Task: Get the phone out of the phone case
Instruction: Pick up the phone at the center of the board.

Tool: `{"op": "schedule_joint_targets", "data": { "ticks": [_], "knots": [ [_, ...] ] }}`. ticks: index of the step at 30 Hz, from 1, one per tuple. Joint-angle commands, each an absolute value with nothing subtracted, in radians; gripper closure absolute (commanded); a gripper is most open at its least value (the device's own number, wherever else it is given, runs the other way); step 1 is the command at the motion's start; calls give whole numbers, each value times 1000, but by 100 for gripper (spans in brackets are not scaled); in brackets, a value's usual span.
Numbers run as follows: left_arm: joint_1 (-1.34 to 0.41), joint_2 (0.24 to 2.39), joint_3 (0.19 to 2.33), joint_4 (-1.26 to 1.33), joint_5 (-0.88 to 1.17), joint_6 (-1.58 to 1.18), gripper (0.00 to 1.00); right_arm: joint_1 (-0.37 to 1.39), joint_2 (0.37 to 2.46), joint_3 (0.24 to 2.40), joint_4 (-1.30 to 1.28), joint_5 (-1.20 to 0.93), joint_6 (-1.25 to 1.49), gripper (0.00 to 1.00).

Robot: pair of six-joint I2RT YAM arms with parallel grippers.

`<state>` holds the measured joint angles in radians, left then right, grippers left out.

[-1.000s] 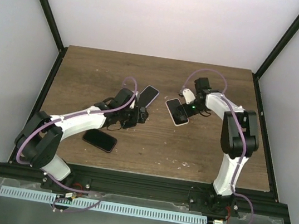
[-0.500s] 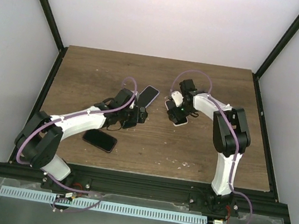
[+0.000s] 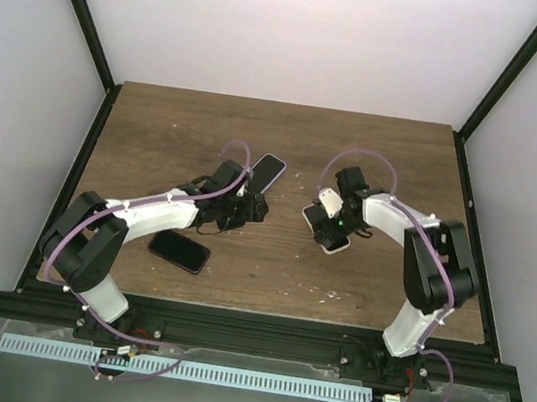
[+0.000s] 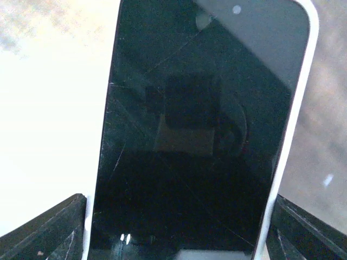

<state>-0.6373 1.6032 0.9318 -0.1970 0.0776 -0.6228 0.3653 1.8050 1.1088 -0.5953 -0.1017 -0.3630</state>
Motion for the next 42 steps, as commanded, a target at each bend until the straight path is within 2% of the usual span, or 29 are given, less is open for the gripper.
{"op": "schedule_joint_targets", "data": {
  "ticks": [1, 7, 13, 16, 21, 27, 29, 30, 33, 34, 38, 42],
  "knots": [
    [-640, 1633, 953, -100, 192, -684, 17, 362, 1590, 1002, -582, -252, -417, 62],
    [-667, 1675, 931, 97, 361, -760, 24, 361, 1417, 923, -526, -326, -407, 70],
    [-724, 1761, 1003, 189, 424, -829, 25, 362, 1391, 911, -500, -367, -384, 71],
    [-737, 1811, 1042, 221, 443, -880, 30, 361, 1375, 905, -484, -390, -374, 71],
    [-743, 1875, 1078, 318, 488, -956, 48, 362, 1361, 897, -472, -409, -356, 70],
    [-740, 1902, 1090, 418, 532, -1003, 86, 362, 1348, 884, -456, -412, -344, 69],
    [-736, 1897, 1082, 445, 541, -1004, 96, 362, 1345, 884, -455, -411, -342, 57],
    [-732, 1891, 1080, 453, 544, -1000, 100, 362, 1342, 888, -459, -413, -340, 46],
    [-694, 1859, 1074, 447, 582, -965, 100, 361, 1326, 909, -485, -413, -343, 10],
    [-675, 1841, 1068, 442, 604, -943, 100, 359, 1315, 919, -498, -421, -348, 1],
    [-585, 1743, 1041, 395, 745, -794, 100, 330, 1263, 956, -557, -516, -381, 0],
    [-524, 1623, 1003, 357, 941, -605, 100, 278, 1234, 997, -644, -709, -443, 0]
  ]
}}
